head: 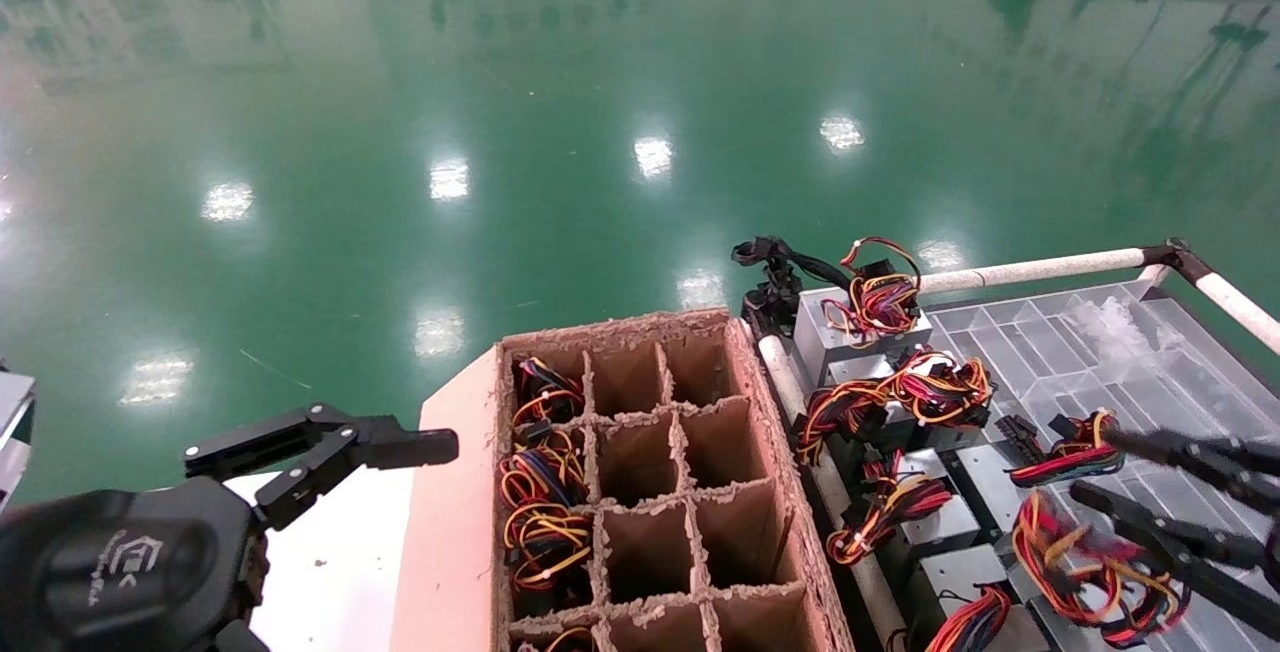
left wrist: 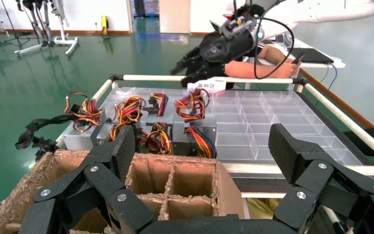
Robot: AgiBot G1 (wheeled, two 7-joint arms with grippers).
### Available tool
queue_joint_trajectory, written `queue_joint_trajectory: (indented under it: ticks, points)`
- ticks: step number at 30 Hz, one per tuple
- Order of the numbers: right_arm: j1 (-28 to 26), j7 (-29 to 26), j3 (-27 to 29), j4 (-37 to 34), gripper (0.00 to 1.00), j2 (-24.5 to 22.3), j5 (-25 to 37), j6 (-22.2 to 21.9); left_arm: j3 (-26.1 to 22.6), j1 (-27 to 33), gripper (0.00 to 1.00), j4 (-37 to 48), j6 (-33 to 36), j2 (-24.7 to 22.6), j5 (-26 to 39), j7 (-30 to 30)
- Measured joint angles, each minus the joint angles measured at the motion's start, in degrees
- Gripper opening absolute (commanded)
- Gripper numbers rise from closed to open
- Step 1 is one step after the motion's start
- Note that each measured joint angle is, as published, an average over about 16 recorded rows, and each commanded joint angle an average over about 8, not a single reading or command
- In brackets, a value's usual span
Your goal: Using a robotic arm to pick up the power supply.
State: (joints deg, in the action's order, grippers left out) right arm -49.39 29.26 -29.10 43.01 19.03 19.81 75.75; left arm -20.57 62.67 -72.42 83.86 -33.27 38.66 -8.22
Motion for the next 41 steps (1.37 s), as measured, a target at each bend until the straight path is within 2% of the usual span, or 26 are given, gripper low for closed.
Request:
queue_joint_trajectory:
  ticks: [7, 13, 34, 41]
  points:
    - [-1.4, -4.7, 0.7, 5.9, 1.0, 0.8, -1.0, -1.4, 0.0, 0.0, 1.0, 0.0, 0.0, 0.0, 0.0, 0.0]
    - [-2.3, -8.3, 1.8, 9.1, 1.0, 2.1, -0.6, -0.9, 0.0, 0.0, 1.0, 0.0, 0.0, 0.0, 0.0, 0.0]
    - [-6.0, -20.2, 6.0, 17.2, 1.0, 7.3, 7.8, 3.1, 0.0, 0.0, 1.0, 0.0, 0.0, 0.0, 0.0, 0.0]
    - [-6.6, -22.2, 6.7, 18.5, 1.0, 8.2, 9.2, 3.8, 0.0, 0.0, 1.0, 0.0, 0.0, 0.0, 0.0, 0.0]
